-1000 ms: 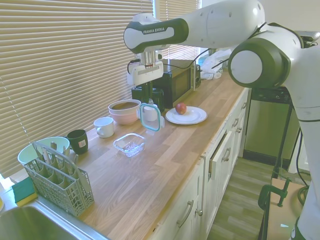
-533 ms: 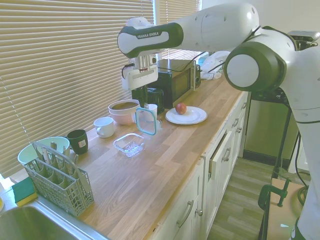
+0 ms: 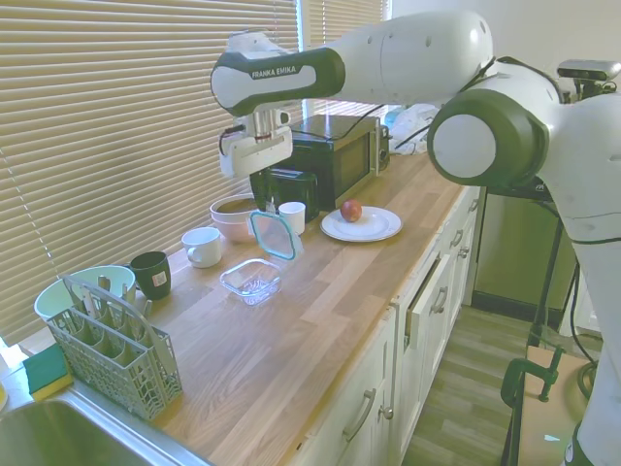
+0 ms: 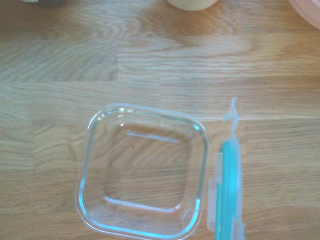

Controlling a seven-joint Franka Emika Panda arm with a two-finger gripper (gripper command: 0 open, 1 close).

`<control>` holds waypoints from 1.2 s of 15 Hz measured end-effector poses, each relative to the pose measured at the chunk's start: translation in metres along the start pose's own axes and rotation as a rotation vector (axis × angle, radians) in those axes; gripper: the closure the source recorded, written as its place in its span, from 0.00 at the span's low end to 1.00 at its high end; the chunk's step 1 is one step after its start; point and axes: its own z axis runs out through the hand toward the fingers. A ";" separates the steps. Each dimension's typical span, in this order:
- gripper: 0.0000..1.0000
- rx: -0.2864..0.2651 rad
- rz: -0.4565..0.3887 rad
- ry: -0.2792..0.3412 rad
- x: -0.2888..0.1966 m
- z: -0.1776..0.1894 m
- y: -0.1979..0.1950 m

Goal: Cover the lid of the food container

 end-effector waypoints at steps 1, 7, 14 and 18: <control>1.00 -0.004 0.000 0.002 -0.001 0.004 -0.008; 1.00 -0.020 -0.007 0.004 -0.012 0.001 -0.042; 1.00 -0.052 -0.012 -0.010 -0.032 0.029 -0.089; 1.00 -0.055 -0.015 -0.009 -0.047 0.035 -0.108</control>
